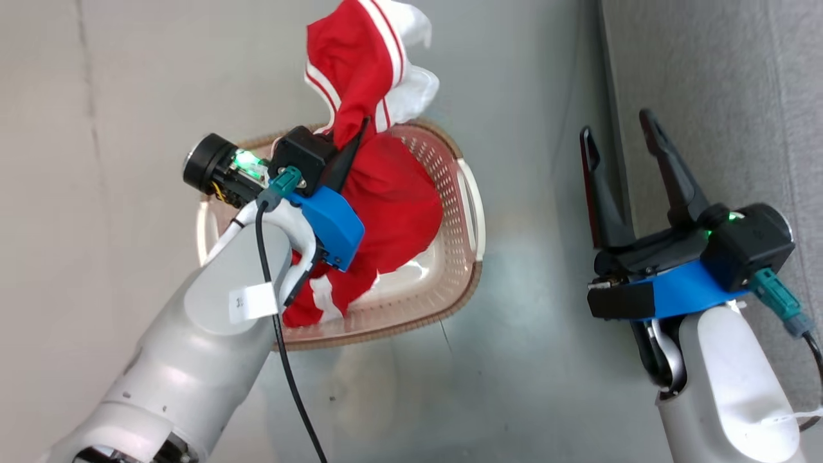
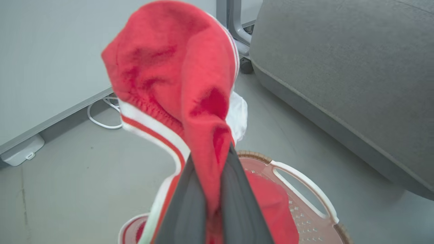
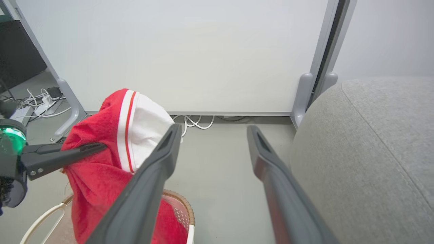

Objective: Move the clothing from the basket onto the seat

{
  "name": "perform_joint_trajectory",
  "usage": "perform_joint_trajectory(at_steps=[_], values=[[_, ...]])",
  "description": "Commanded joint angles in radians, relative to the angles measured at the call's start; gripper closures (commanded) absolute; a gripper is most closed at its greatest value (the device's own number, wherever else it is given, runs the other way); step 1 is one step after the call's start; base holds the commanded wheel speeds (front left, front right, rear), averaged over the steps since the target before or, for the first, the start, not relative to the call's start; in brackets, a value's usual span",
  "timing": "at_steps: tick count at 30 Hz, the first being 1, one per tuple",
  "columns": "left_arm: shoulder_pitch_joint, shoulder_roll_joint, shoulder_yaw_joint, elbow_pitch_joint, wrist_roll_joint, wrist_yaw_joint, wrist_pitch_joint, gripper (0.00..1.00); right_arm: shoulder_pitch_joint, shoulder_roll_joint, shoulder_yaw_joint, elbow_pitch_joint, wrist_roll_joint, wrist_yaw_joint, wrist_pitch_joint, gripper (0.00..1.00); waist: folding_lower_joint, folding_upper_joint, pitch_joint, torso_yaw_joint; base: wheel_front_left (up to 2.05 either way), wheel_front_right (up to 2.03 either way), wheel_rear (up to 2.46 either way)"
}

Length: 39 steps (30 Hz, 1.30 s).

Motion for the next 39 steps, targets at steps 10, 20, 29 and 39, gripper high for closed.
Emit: perform_joint_trajectory(at_steps=[10, 20, 29, 39], values=[[0.084, 0.000, 0.079, -0.154, 0.032, -0.007, -0.005, 1.00, 0.086, -0.003, -0.005, 0.040, 0.017, 0.000, -0.003, 0.00, 0.0001, 0.0000, -0.231, 0.028, 0.00, 0.00, 0.00], [0.059, -0.020, 0.091, -0.226, 0.059, -0.009, -0.005, 1.00, 0.155, -0.003, -0.008, 0.064, 0.038, 0.000, -0.003, 0.00, 0.0001, 0.0000, -0.363, 0.024, 0.00, 0.00, 0.00], [0.051, -0.036, 0.069, -0.232, 0.049, -0.014, -0.005, 1.00, 0.204, -0.003, -0.016, 0.071, 0.048, 0.000, -0.003, 0.00, 0.0001, 0.0000, -0.427, 0.016, 0.00, 0.00, 0.00], [0.055, -0.043, 0.048, -0.234, 0.036, -0.016, -0.005, 1.00, 0.198, -0.003, -0.009, 0.062, 0.034, 0.000, -0.003, 0.00, 0.0001, 0.0000, -0.445, 0.025, 0.00, 0.00, 0.00]])
